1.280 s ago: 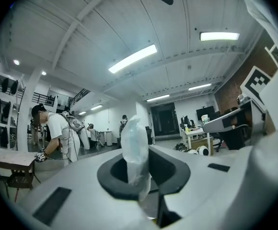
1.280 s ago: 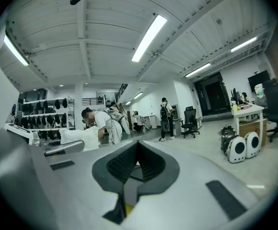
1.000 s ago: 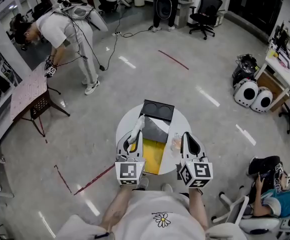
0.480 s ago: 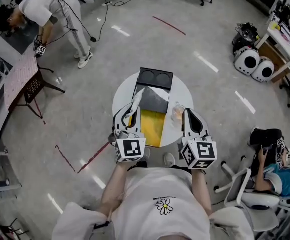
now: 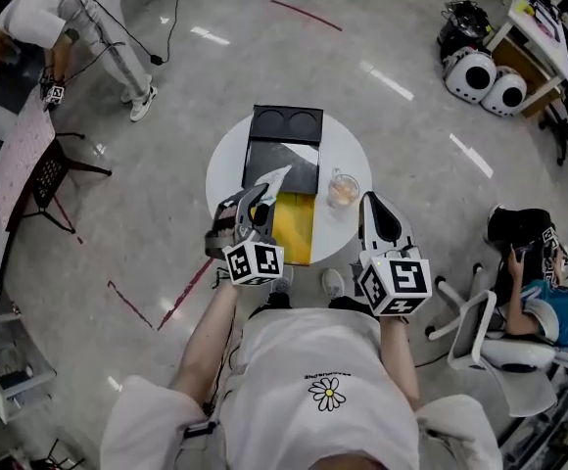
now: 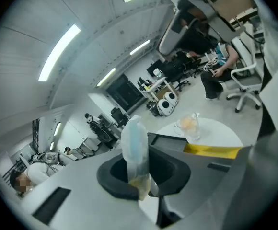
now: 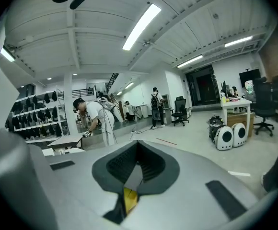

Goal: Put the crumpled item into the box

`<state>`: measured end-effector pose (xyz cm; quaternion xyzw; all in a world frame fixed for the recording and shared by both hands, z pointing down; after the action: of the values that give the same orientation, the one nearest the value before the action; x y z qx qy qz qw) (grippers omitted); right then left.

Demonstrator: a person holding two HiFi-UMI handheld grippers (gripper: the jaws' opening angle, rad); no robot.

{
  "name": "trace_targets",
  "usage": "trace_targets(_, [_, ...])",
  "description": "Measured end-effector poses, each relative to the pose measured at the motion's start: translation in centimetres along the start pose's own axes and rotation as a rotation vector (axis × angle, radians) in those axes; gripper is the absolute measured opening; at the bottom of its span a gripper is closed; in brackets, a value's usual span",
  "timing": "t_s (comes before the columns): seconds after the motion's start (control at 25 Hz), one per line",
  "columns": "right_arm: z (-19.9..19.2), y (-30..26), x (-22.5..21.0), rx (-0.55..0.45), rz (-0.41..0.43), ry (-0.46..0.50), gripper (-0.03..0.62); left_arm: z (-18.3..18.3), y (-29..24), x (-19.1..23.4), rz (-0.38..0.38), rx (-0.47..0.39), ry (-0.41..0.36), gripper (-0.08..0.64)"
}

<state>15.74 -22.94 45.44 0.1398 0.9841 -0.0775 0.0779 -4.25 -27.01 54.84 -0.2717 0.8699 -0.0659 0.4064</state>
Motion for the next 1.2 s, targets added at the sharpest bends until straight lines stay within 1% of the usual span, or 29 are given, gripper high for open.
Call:
trace_targets(0.12, [-0.6,0.6,-0.4,0.026,-0.029,-0.006,0.003,-2.0,-0.7,-2.8,-0.079,0.071,-0.041,0.038])
trace_targets(0.32, [-0.8,0.4,-0.1,0.035,-0.054,-0.006,0.003,-5.6,-1.8,-5.8,-0.206,0.164,-0.064,0.04])
trace_targets(0.48, [-1.1,0.7,0.0,0.057,-0.076,-0.006,0.003,-7.5,-2.3,-8.1,-0.312,0.232,-0.093,0.04])
trace_targets(0.56, [-1.3,0.9,0.0,0.066,-0.085,-0.006,0.003,-8.2,-2.7,-9.0,-0.346,0.265,-0.113,0.041])
trace_targets(0.72, [-1.6,1.2,0.1,0.074,-0.101,-0.005,0.003,-9.3,-3.5,-10.1,-0.386,0.323,-0.152,0.043])
trace_targets(0.84, [-1.8,1.4,0.0,0.078,-0.107,-0.008,0.003,-9.9,-3.8,-11.4,-0.443,0.35,-0.16,0.049])
trace_targets(1.0, [-1.9,1.7,-0.4,0.081,-0.115,-0.015,0.003,-9.8,-3.9,-12.6,-0.525,0.372,-0.129,0.063])
trace_targets(1.08, [-2.0,1.7,-0.5,0.081,-0.117,-0.025,0.003,-9.7,-3.9,-12.9,-0.563,0.384,-0.088,0.082])
trace_targets(1.2, [-2.1,1.8,-0.7,0.078,-0.118,-0.038,0.003,-9.2,-3.8,-13.4,-0.629,0.409,-0.006,0.163])
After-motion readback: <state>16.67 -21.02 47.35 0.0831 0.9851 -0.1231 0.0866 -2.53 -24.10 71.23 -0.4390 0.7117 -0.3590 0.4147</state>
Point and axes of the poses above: the fingertips, and each gripper's own axes: y backward along the fingers, x to its left, z out of its top, the point moved 4 cm from there along y, backward along the fingers, and after that the axes turned 6 degrees about -x, right-handed, at the moved point
